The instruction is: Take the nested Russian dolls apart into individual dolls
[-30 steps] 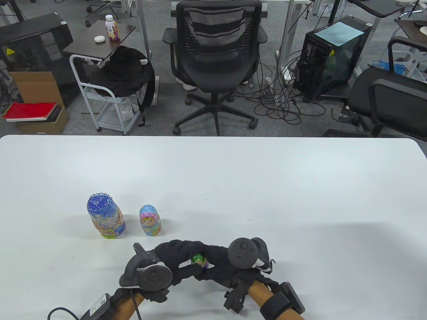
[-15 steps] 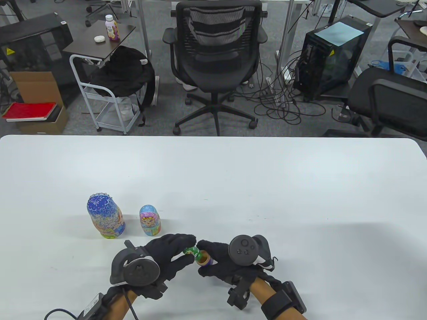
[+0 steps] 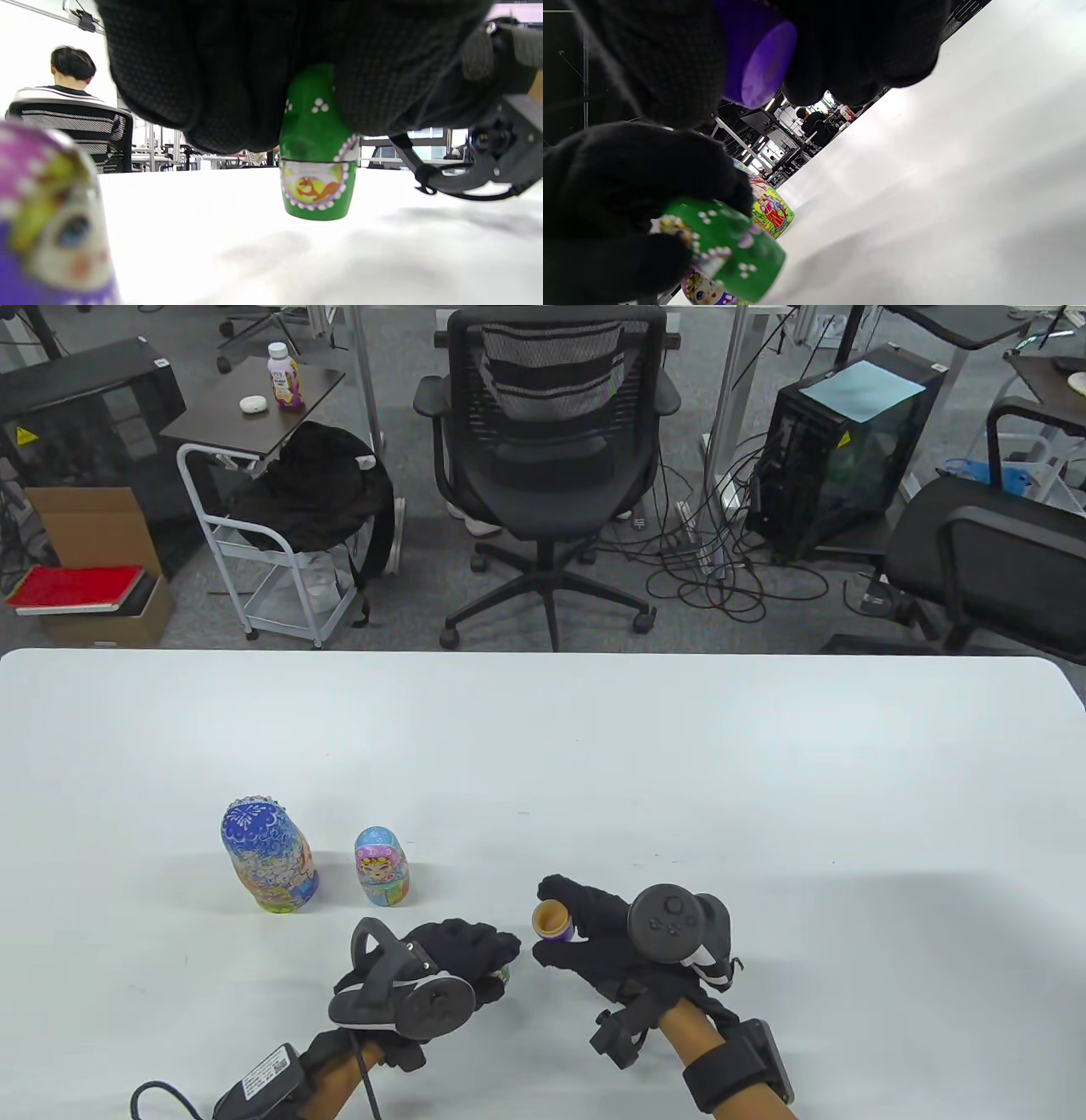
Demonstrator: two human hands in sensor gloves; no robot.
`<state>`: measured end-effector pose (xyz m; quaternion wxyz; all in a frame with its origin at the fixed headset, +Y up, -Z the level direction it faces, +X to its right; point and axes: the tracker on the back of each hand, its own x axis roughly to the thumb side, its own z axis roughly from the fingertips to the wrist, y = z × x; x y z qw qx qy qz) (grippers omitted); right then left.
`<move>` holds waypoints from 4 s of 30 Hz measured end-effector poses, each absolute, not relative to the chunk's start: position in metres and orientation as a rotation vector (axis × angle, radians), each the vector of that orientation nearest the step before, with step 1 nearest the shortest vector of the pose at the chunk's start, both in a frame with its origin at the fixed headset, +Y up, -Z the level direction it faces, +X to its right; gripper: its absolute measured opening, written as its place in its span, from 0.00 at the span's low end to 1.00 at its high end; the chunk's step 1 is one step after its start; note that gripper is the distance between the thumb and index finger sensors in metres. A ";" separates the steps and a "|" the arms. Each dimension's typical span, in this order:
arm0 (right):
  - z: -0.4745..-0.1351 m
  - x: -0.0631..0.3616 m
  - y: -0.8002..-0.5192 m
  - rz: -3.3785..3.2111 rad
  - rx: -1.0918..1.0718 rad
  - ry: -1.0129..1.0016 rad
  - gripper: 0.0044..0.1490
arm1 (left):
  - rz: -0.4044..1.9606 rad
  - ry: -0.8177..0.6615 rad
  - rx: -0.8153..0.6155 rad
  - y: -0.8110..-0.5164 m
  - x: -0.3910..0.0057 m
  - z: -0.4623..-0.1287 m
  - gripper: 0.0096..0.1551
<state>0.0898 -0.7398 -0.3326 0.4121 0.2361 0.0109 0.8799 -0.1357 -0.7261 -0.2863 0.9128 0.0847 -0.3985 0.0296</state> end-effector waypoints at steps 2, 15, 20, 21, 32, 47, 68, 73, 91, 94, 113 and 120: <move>-0.332 0.087 -0.741 2.201 0.608 0.043 0.51 | 0.043 -0.829 0.150 -0.732 -0.134 -0.287 0.31; -0.329 0.081 -0.742 2.200 0.648 0.039 0.51 | -0.002 -0.753 0.209 -0.715 -0.147 -0.283 0.43; -0.330 0.081 -0.744 2.176 0.627 0.048 0.51 | -0.178 -0.534 0.011 -0.712 -0.177 -0.285 0.50; -0.330 0.081 -0.743 2.176 0.626 0.048 0.51 | -0.187 -0.518 -0.017 -0.715 -0.181 -0.286 0.52; -0.328 0.076 -0.747 2.175 0.640 0.074 0.51 | -0.091 -0.485 -0.138 -0.739 -0.193 -0.304 0.40; -0.320 0.060 -0.746 2.232 0.694 0.089 0.52 | 0.344 -0.645 0.264 -0.668 -0.171 -0.274 0.39; -0.312 0.050 -0.745 2.284 0.795 0.053 0.56 | 0.305 -0.718 0.241 -0.682 -0.153 -0.271 0.39; -0.313 0.052 -0.743 2.247 0.782 0.060 0.59 | 0.320 -0.722 0.229 -0.683 -0.152 -0.271 0.38; -0.312 0.055 -0.737 2.130 0.705 0.046 0.58 | 0.438 -0.735 0.241 -0.683 -0.160 -0.274 0.40; -0.316 0.055 -0.739 2.049 0.682 0.123 0.60 | 0.422 -0.704 0.285 -0.681 -0.164 -0.273 0.40; -0.332 0.092 -0.731 2.111 0.565 -0.071 0.53 | 0.119 -0.415 0.210 -0.691 -0.174 -0.307 0.38; -0.339 0.106 -0.730 2.121 0.506 -0.095 0.52 | 0.004 -0.359 0.121 -0.697 -0.153 -0.332 0.38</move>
